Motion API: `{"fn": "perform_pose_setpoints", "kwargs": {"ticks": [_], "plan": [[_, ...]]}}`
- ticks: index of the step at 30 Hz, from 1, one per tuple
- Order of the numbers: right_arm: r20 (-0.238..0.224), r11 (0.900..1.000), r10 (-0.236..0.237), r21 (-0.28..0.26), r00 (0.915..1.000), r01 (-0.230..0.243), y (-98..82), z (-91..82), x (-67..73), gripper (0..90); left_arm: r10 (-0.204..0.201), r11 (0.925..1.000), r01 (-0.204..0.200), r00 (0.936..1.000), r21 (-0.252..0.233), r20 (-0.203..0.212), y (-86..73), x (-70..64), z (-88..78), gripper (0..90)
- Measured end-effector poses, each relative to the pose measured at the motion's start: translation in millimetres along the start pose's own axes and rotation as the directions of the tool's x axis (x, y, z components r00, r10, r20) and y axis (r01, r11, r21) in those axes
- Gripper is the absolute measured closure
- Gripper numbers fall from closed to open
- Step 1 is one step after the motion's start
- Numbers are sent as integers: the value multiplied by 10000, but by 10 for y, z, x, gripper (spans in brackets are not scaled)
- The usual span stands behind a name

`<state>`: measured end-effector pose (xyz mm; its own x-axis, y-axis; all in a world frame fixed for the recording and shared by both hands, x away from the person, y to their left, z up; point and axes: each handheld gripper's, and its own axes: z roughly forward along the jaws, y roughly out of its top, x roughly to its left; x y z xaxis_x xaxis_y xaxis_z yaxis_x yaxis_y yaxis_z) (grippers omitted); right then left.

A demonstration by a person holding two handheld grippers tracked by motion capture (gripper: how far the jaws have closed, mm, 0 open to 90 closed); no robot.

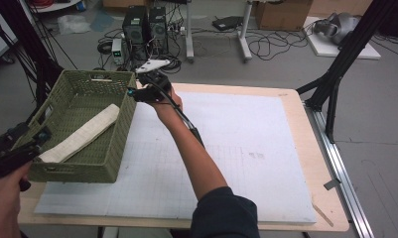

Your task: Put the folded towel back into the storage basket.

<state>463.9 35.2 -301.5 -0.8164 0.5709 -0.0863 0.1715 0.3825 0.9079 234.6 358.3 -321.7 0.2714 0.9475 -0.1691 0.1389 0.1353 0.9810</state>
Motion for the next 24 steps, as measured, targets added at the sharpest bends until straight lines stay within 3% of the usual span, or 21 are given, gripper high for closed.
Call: {"fn": "perform_pose_setpoints", "kwargs": {"ticks": [6, 12, 15, 24], "plan": [[84, 9998, 123, -130, 9999, -121, -234, -373, -92, 263, 163, 9989, -196, 9970, 423, 759, -52, -213, 210, 244], [478, 9995, 250, -182, 9985, -242, -482, -681, -195, 153, 330, 9972, -430, 9873, 614, 1557, -75, -437, 385, 236], [682, 9997, 135, -225, 9976, -120, -605, -847, -234, 124, 406, 9958, -562, 9785, 719, 2023, -92, -552, 473, 236], [1246, 9985, 485, -320, 9910, -448, -978, -1464, -357, 123, 467, 9936, -763, 9489, 833, 3120, -194, -862, 709, 236]]}}
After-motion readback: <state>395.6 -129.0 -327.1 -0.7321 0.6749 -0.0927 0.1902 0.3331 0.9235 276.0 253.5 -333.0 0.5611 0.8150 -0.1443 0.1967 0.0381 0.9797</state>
